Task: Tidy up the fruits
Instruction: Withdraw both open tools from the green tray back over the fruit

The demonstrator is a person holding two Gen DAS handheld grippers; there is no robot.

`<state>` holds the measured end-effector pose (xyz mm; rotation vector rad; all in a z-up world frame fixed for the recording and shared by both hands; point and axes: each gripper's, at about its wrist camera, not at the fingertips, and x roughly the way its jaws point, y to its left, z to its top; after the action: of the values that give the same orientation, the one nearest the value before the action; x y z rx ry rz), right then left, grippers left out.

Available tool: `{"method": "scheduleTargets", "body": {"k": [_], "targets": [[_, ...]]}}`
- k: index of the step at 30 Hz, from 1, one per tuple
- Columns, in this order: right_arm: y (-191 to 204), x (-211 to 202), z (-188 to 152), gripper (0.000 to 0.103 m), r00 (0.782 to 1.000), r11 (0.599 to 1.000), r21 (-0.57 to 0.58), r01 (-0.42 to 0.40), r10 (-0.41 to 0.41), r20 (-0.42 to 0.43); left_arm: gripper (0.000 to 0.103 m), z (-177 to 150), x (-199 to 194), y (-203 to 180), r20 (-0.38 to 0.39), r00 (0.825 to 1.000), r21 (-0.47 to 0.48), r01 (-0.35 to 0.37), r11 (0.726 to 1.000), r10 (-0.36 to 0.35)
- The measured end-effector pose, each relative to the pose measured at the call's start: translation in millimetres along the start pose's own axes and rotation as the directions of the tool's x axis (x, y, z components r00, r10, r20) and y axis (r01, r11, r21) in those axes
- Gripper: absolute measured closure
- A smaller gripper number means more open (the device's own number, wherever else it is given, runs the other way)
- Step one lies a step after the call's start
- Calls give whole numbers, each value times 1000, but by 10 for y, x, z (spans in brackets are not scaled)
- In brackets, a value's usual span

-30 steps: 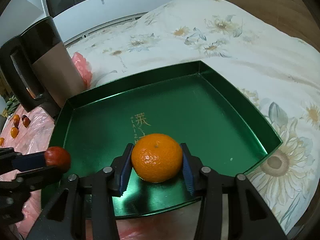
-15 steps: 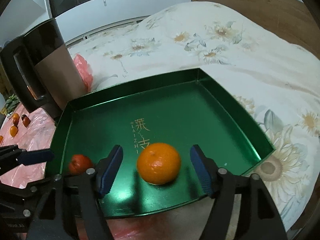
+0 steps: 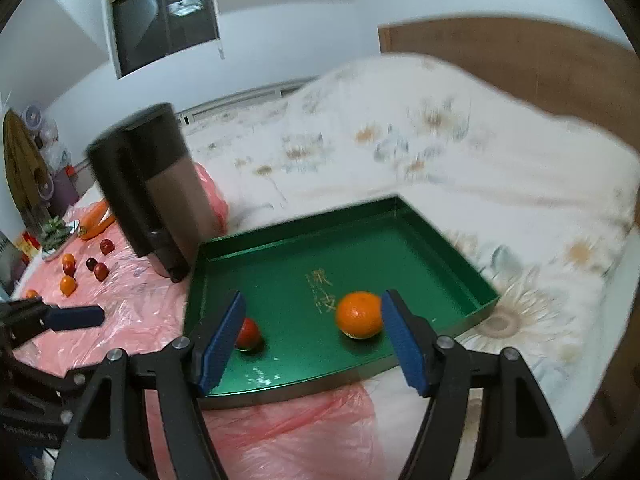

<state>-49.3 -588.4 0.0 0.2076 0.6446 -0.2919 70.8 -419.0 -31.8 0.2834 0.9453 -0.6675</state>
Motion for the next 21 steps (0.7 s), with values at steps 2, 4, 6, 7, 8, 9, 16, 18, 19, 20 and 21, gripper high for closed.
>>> {"method": "scheduleTargets", "body": {"k": [2,4,6,7,8,9,16,18,19,20,21], "targets": [[168,-184,10,0,999,1000,-28,7,-6,42,27,-55,-148,84,17,1000,-14,-17,1000,18],[348,-347,15,0,997,999,-44,-14,17,74,27,-127,-276,201,25,999,-36,-32,999,33],[497,-430,21,0,996,997,-56,-52,56,76,27,-194,-379,297,36,998,-54,-52,997,54],[588,-462,25,0,995,995,-67,-69,74,73,27,-236,-444,376,41,997,-68,-64,996,67],[656,-477,26,0,993,994,-76,-84,89,71,27,-276,-501,462,42,996,-83,-73,994,77],[740,-495,28,0,991,991,-83,-105,111,69,27,-309,-530,526,43,996,-93,-77,993,82],[1274,-458,-1,0,974,968,-124,-220,226,30,27,-558,-794,1180,52,987,-219,-137,966,152],[1441,-416,-16,0,966,957,-143,-253,257,12,27,-611,-820,1361,50,985,-256,-149,955,167],[1522,-400,-26,0,963,952,-152,-267,271,4,27,-655,-842,1496,49,983,-281,-157,947,177],[1629,-368,-30,0,958,944,-163,-286,288,-8,27,-696,-854,1592,47,982,-298,-162,941,183],[1704,-339,-30,0,954,939,-172,-298,300,-16,27,-722,-859,1644,45,981,-308,-167,937,190]]}}
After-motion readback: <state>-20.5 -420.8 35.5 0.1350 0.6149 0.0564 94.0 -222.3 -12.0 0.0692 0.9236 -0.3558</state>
